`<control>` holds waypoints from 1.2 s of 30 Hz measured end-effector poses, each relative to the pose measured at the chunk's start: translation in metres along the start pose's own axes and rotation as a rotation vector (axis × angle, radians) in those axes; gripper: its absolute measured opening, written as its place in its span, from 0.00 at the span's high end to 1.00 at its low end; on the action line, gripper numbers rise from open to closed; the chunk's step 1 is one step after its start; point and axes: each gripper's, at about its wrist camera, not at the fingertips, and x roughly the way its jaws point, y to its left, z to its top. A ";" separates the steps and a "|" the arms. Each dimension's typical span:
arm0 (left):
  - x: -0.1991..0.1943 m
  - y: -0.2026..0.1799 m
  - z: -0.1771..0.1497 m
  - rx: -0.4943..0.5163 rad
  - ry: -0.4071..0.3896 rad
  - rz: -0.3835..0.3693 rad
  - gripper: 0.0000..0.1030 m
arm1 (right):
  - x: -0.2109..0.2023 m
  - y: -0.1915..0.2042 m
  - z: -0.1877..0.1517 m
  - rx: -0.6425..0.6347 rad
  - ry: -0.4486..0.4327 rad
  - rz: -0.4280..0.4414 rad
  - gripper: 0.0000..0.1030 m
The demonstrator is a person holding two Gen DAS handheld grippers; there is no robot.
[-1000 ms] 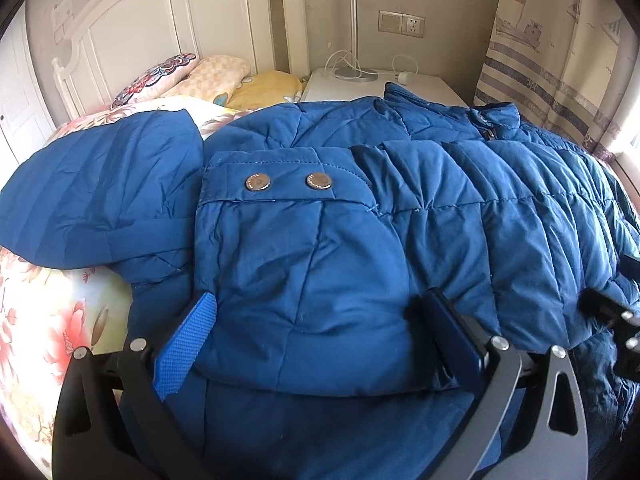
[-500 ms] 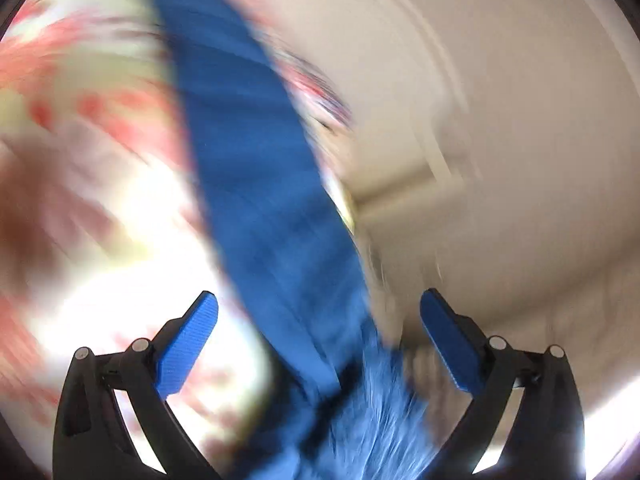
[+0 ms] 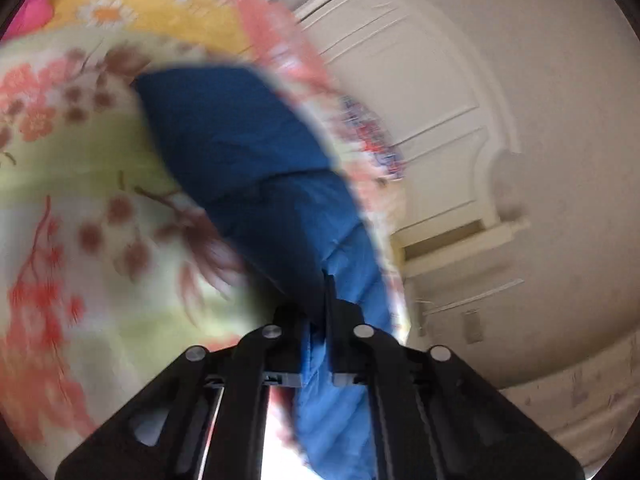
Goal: Fold large clothes
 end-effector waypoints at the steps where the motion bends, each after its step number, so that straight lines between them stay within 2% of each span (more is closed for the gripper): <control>1: -0.008 -0.012 -0.010 0.047 -0.015 -0.025 0.96 | -0.002 0.001 0.000 0.002 0.000 0.002 0.04; 5: -0.035 -0.090 -0.071 0.305 -0.012 -0.176 0.97 | -0.003 0.001 0.000 0.006 0.001 0.010 0.04; 9: -0.039 -0.179 -0.173 0.607 0.173 -0.398 0.97 | -0.003 0.001 0.000 0.011 -0.001 0.015 0.04; 11: -0.031 -0.202 -0.224 0.708 0.292 -0.447 0.96 | -0.003 0.000 0.000 0.016 -0.002 0.021 0.04; 12: -0.022 -0.212 -0.262 0.776 0.367 -0.456 0.96 | -0.003 -0.001 0.000 0.019 -0.002 0.025 0.04; 13: -0.017 -0.214 -0.281 0.805 0.397 -0.450 0.96 | -0.003 -0.001 0.000 0.020 -0.002 0.027 0.04; 14: -0.004 -0.212 -0.312 0.850 0.463 -0.422 0.96 | -0.003 -0.002 0.000 0.022 -0.003 0.029 0.04; 15: 0.006 -0.208 -0.329 0.860 0.509 -0.398 0.94 | -0.003 -0.002 0.000 0.022 -0.003 0.029 0.04; 18: 0.047 -0.180 -0.374 0.862 0.681 -0.284 0.93 | -0.003 -0.001 0.000 0.024 -0.004 0.031 0.04; 20: 0.049 -0.173 -0.378 0.910 0.676 -0.294 0.92 | -0.003 -0.002 0.000 0.028 -0.004 0.036 0.04; 21: 0.043 -0.176 -0.378 0.950 0.688 -0.294 0.85 | -0.002 -0.003 0.000 0.029 -0.004 0.038 0.04; 22: 0.040 -0.180 -0.378 0.968 0.713 -0.299 0.68 | -0.002 -0.003 0.000 0.030 -0.004 0.040 0.04; 23: 0.031 -0.185 -0.376 0.978 0.739 -0.313 0.55 | -0.002 -0.003 0.001 0.031 -0.003 0.041 0.04; 24: 0.014 -0.191 -0.365 0.990 0.728 -0.349 0.34 | -0.001 -0.004 0.001 0.034 -0.002 0.045 0.04; 25: -0.006 -0.199 -0.355 1.004 0.682 -0.387 0.20 | -0.001 -0.004 0.001 0.036 -0.002 0.047 0.04; 27: -0.061 -0.200 -0.335 1.056 0.502 -0.476 0.05 | -0.001 -0.004 0.001 0.038 -0.004 0.050 0.04; 29: -0.103 -0.193 -0.305 1.046 0.254 -0.503 0.02 | -0.002 -0.003 0.001 0.038 -0.004 0.049 0.04; 30: -0.110 -0.186 -0.292 1.018 0.166 -0.456 0.02 | -0.002 -0.003 0.001 0.036 -0.004 0.046 0.04; 32: -0.108 -0.173 -0.275 0.958 0.086 -0.307 0.02 | -0.002 -0.004 0.001 0.036 -0.003 0.047 0.04; 33: -0.096 -0.159 -0.261 0.906 0.054 -0.139 0.04 | -0.002 -0.004 0.001 0.036 -0.003 0.045 0.04; 35: -0.072 -0.136 -0.246 0.826 0.053 0.117 0.28 | -0.002 -0.003 0.001 0.033 -0.003 0.042 0.04; 36: -0.063 -0.129 -0.239 0.791 0.091 0.152 0.46 | -0.002 -0.003 0.001 0.031 -0.002 0.039 0.04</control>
